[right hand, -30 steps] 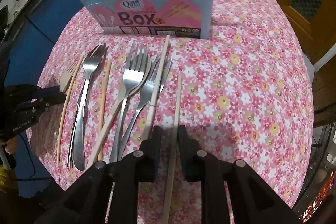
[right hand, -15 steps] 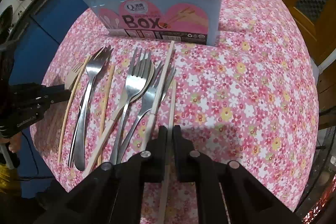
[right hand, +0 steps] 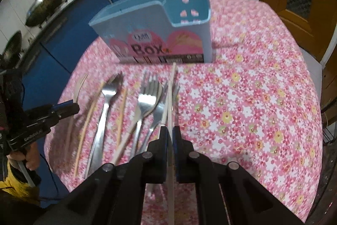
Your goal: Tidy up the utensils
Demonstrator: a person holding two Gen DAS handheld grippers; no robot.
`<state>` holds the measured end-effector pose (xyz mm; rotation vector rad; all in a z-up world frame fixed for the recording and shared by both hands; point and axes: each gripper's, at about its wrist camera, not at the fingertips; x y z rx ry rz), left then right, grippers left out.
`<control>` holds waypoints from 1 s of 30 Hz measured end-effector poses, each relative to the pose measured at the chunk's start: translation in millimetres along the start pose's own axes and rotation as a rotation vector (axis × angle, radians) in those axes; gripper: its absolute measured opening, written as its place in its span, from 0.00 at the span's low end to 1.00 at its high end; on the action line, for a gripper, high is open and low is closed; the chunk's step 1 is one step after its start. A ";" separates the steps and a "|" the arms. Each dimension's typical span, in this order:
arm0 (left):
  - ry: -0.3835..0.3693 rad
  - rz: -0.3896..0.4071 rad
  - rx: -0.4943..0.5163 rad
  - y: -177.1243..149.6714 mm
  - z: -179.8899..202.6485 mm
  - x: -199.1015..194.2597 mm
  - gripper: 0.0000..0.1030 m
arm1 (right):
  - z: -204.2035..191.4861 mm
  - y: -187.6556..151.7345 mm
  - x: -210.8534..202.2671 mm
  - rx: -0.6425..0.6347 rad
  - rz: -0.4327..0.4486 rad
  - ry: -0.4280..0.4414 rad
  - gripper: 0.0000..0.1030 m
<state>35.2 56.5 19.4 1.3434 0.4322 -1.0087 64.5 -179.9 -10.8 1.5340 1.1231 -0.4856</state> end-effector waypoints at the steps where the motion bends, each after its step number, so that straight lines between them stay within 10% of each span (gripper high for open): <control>1: -0.004 0.022 0.004 0.4 1.1 -6.0 0.10 | -1.6 -2.2 -7.2 0.000 0.037 0.001 0.06; 14: -0.017 0.282 0.075 38.0 29.5 -67.8 0.00 | -42.3 16.6 -88.1 -0.072 0.453 0.009 0.06; 30: 0.014 0.044 0.113 41.5 36.3 -7.5 0.09 | -31.8 34.2 -80.3 -0.022 0.491 0.020 0.06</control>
Point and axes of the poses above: each gripper's, at about its wrist camera, not at the fingertips, and x roughly the way its jaws point, z to its right, y to its top, and after that the axes turned 1 degree about y, right-handed
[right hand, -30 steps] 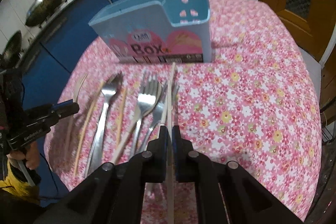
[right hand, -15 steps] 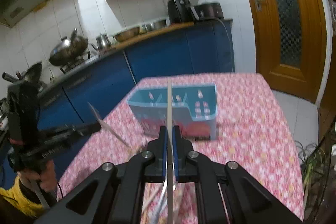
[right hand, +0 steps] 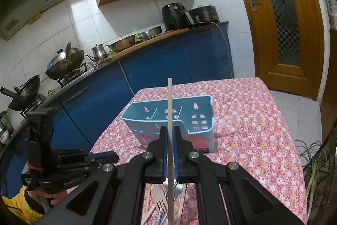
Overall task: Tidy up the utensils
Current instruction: 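Carry both held chopsticks upright over the blue Box holder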
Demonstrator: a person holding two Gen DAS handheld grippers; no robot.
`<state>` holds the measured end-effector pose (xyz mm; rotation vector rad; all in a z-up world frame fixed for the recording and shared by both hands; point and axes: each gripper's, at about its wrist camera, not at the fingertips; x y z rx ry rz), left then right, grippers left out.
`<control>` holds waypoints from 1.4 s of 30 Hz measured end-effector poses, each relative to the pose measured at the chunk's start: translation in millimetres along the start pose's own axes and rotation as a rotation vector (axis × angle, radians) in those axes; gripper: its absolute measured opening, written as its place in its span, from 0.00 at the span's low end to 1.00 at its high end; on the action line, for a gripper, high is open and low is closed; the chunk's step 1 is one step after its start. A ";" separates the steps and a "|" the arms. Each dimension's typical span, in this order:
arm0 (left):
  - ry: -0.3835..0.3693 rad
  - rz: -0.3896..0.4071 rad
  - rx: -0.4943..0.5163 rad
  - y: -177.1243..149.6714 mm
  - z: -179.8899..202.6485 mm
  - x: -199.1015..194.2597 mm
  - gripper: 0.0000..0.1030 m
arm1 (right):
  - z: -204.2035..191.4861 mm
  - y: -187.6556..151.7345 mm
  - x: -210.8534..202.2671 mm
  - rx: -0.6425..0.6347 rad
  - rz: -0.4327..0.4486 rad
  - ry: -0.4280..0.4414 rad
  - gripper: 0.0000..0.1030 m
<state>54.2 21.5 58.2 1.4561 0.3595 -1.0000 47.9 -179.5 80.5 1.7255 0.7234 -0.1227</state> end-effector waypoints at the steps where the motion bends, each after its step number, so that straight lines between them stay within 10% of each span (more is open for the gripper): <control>1: 0.012 -0.021 -0.006 -2.9 -2.4 3.5 0.11 | 0.1 -0.9 -0.5 -0.002 0.000 0.000 0.06; 17: 0.089 -0.292 -0.090 -41.3 -13.9 43.8 0.11 | -7.3 -6.5 -2.3 -0.055 -0.011 0.057 0.06; 27: 0.083 -0.299 -0.156 -29.3 -16.6 57.9 0.02 | -2.3 -7.2 -1.4 -0.055 -0.015 0.076 0.06; 42: -0.032 0.149 -0.166 -4.3 -0.2 -32.6 0.02 | -7.6 2.9 -5.6 -0.078 0.049 0.052 0.06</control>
Point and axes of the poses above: each gripper's, at about its wrist camera, not at the fingertips, and x roughly the way its jaws point, z to its right, y to its top, and after that the axes turned 1 degree about y, right-handed
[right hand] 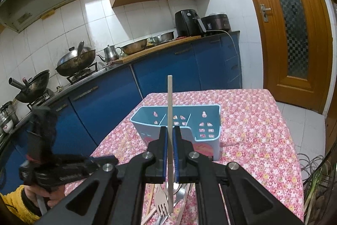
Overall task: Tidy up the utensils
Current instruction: 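Carry both held chopsticks upright over the blue Box holder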
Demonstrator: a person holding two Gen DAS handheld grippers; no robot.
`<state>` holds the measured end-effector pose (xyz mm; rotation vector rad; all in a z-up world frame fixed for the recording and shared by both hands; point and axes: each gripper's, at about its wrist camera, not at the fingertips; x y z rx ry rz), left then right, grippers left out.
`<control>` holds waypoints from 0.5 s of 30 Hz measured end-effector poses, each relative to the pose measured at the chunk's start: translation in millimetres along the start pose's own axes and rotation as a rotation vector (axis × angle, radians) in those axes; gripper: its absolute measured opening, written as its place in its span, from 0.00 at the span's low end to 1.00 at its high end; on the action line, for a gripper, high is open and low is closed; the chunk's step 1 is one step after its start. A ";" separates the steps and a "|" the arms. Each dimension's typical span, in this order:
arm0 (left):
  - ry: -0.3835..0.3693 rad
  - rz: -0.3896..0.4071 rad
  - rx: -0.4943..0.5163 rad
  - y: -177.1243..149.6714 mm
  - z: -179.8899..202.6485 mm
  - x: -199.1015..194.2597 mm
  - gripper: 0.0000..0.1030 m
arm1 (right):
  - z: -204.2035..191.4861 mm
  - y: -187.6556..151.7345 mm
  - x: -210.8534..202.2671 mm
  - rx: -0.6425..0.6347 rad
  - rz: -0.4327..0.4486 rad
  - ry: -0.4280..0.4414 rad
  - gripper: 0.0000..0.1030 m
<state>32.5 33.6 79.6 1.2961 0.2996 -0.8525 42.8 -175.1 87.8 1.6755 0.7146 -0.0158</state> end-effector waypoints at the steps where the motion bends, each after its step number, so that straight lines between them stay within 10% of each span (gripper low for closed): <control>1: 0.000 0.035 0.005 7.1 -0.1 -5.6 0.02 | -0.3 1.5 0.3 -0.002 0.004 -0.003 0.06; 15: 0.045 0.434 0.066 104.1 15.0 -20.5 0.02 | -5.0 50.0 19.0 -0.063 0.117 -0.049 0.06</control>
Point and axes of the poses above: each gripper's, at about its wrist camera, not at the fingertips, and x roughly the way its jaws point, z to its right, y to its top, and after that the axes turned 1 degree about y, right-handed
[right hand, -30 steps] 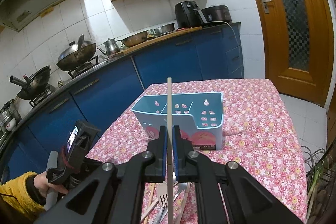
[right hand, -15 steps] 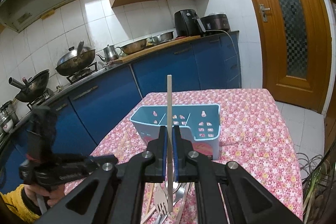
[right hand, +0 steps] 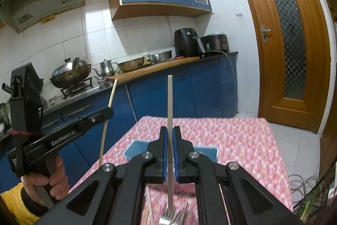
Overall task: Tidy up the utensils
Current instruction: 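Carry both held chopsticks upright over the blue Box holder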
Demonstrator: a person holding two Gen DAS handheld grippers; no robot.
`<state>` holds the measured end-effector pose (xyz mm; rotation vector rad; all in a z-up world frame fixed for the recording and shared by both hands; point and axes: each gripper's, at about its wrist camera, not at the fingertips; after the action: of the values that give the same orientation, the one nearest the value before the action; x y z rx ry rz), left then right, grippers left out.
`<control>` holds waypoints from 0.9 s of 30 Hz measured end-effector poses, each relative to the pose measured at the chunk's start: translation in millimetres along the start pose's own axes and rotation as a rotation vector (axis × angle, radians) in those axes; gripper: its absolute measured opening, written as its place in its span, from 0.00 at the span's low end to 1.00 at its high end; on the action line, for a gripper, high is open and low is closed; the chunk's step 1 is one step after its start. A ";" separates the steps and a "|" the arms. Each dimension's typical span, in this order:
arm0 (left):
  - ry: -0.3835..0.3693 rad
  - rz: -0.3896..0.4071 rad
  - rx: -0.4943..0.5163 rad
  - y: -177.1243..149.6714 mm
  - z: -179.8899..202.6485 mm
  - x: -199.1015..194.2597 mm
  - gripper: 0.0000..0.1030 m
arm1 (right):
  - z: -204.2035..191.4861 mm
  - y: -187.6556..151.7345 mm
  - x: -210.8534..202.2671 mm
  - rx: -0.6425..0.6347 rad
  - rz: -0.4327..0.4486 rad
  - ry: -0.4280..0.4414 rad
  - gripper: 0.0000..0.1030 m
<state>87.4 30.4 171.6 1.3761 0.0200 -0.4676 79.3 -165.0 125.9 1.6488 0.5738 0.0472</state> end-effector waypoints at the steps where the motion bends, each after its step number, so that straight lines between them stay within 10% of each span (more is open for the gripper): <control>1: 0.003 0.017 -0.004 3.4 -1.0 4.4 0.02 | 0.5 3.2 3.4 -0.003 0.006 -0.006 0.06; 10: 0.044 0.164 0.005 20.9 -8.6 44.9 0.02 | 17.4 19.1 37.8 -0.012 0.072 -0.042 0.06; 27: 0.172 0.232 0.076 -44.1 -25.3 87.9 0.02 | 39.6 -23.0 91.7 -0.089 0.049 -0.089 0.06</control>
<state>159.2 22.1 100.2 1.4702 -0.0168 -0.1571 165.5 -164.5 70.6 1.5703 0.4575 0.0343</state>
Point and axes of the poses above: each gripper's, at about its wrist camera, not at the fingertips, and x roughly the way its jaws point, z to its right, y to its top, and after that the axes turned 1 degree about y, right-handed
